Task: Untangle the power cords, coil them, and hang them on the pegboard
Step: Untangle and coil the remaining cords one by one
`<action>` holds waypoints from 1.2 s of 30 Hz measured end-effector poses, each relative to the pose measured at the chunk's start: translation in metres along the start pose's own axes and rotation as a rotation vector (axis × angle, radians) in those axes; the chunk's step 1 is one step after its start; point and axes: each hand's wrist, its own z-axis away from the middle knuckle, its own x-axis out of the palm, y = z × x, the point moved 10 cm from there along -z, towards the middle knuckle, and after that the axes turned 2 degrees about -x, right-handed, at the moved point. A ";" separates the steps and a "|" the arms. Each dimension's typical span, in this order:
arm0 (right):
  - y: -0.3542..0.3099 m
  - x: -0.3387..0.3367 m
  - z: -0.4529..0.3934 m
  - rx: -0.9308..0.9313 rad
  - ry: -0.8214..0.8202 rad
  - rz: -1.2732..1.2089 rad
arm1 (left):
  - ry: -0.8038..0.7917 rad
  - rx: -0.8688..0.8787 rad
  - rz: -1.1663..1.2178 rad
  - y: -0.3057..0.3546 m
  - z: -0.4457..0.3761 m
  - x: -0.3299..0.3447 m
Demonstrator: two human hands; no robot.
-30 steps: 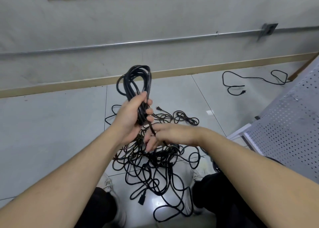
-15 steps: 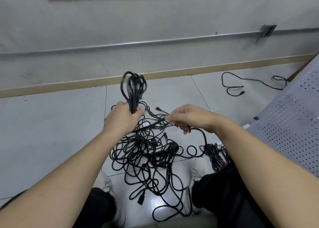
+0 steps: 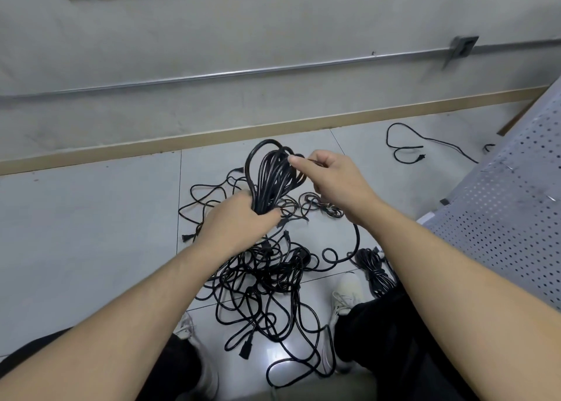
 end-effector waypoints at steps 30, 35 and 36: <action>0.019 0.039 0.002 0.300 0.012 -0.884 | -0.494 0.070 0.743 0.021 0.018 0.041; 0.015 0.035 0.003 0.300 0.008 -0.951 | -0.716 0.107 0.979 0.041 0.036 0.048; 0.014 0.033 0.002 0.296 0.011 -0.952 | -0.729 0.110 1.032 0.044 0.037 0.048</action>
